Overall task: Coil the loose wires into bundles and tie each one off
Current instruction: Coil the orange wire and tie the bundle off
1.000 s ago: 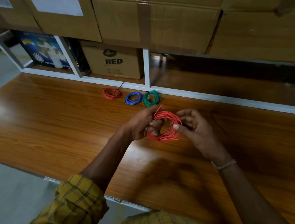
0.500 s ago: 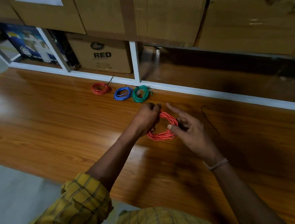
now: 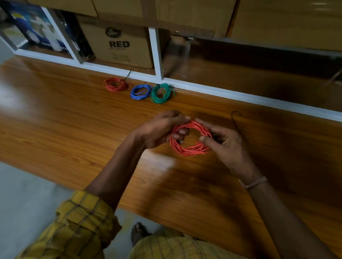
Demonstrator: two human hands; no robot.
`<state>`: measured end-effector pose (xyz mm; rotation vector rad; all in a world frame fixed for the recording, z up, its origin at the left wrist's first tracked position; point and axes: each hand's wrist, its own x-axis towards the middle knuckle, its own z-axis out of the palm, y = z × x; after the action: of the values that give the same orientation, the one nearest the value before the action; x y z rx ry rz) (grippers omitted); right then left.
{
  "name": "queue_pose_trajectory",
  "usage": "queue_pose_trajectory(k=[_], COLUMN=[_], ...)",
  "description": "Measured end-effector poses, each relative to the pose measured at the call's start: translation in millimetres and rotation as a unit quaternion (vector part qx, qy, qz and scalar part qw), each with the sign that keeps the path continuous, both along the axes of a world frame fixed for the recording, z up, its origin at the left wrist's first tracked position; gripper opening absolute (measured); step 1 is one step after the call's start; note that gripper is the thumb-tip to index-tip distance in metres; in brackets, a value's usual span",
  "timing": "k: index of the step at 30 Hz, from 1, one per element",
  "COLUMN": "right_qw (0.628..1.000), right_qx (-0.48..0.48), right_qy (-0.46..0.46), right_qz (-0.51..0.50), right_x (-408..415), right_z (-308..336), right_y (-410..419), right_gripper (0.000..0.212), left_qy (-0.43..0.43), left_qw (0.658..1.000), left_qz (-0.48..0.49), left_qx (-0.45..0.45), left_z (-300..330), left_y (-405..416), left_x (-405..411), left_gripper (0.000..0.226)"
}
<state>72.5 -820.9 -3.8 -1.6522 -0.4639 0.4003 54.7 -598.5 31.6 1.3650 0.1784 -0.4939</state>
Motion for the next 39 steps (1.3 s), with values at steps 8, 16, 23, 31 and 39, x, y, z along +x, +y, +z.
queue_pose_trajectory(k=[8,16,23,31,39], right_qw=[0.999,0.964,0.868,0.883,0.988], right_qx=[-0.010,-0.182,-0.421,-0.418,-0.141], right_qy=[0.037,-0.005,-0.124,-0.115,-0.066], right_qz=[0.039,-0.196,-0.234,-0.181,-0.025], right_x=[14.3,84.7,140.7,116.7,77.7], right_z=[-17.0,-57.0,-113.7,-102.4,-13.7], right_y=[-27.8,-51.5,-42.1,-28.6,-33.6], right_gripper=[0.046,0.014,0.009,0.009,0.006], left_qy=[-0.034,-0.045,-0.017,-0.011,0.018], left_qw=[0.997,0.981,0.974,0.968,0.961], left_qz=[0.058,0.186,0.226,0.247,0.272], left_qx=[-0.042,-0.003,-0.016,-0.039,-0.039], left_z=[-37.3,-52.5,-58.2,-67.4,-67.7], left_y=[-32.7,-45.6,-51.7,-39.2,-34.4], left_x=[-2.7,13.7,21.5,25.3,15.2], left_gripper=[0.006,0.015,0.015,0.018,0.016])
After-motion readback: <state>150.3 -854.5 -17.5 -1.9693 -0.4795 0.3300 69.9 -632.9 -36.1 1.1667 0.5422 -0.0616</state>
